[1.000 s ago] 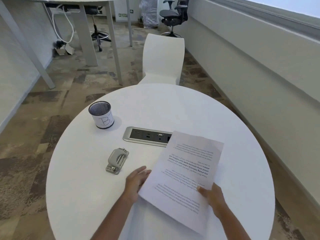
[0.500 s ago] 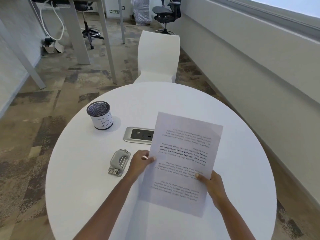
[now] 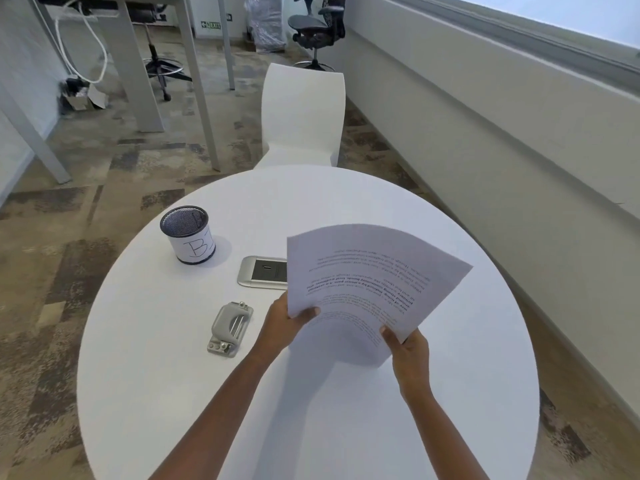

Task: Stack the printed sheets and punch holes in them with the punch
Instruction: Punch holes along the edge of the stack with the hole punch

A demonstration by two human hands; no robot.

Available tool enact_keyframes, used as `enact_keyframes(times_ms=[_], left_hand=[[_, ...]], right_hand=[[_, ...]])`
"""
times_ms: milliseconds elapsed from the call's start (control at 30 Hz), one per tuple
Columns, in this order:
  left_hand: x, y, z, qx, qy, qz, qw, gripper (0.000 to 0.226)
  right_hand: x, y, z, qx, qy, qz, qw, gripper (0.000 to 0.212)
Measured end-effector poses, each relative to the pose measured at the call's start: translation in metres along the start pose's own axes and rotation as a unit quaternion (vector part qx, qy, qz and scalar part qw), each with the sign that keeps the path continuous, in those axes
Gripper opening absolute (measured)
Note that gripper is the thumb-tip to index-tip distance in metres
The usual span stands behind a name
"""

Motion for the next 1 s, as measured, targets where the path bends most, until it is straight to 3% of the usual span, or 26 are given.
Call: enact_keyframes(times_ms=[133,333,533,633,767,900,1000], left_hand=[[0.003,-0.003,-0.004,-0.017,-0.005,0.001,1.000,0.029],[0.004,-0.004,-0.007,-0.011,0.017,-0.031,0.999,0.005],[0.005,-0.004,-0.008,0.021,0.082,-0.145,0.986,0.021],[0.009,-0.006,-0.012,0.016,0.113,-0.200,0.973,0.019],[0.019,-0.013,-0.019,-0.033,0.156,-0.250,0.955,0.028],[0.033,-0.029,-0.030,-0.069,0.196,-0.286,0.935,0.030],[0.046,-0.041,-0.041,-0.083,0.233,-0.310,0.918,0.030]], right_hand=[[-0.005,0.000,-0.005,-0.012,0.003,0.008,1.000,0.016],[-0.015,0.007,-0.003,-0.016,-0.014,-0.012,1.000,0.019],[-0.030,0.024,-0.005,-0.021,-0.073,-0.030,0.997,0.033],[-0.043,0.033,-0.010,-0.026,-0.162,0.072,0.984,0.034],[-0.056,0.025,-0.024,-0.017,-0.297,0.269,0.916,0.015],[-0.057,0.009,-0.039,0.042,-0.318,0.295,0.900,0.007],[-0.059,0.002,-0.045,0.060,-0.309,0.273,0.909,0.018]])
Point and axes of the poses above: each hand's wrist, its own z-axis towards the middle knuckle, its own y-axis out of the back of the hand, x = y × z, the point moved 3 cm from there along z, towards the middle knuckle, and after that the axes turned 1 degree about -z, right-handed, at the moved point
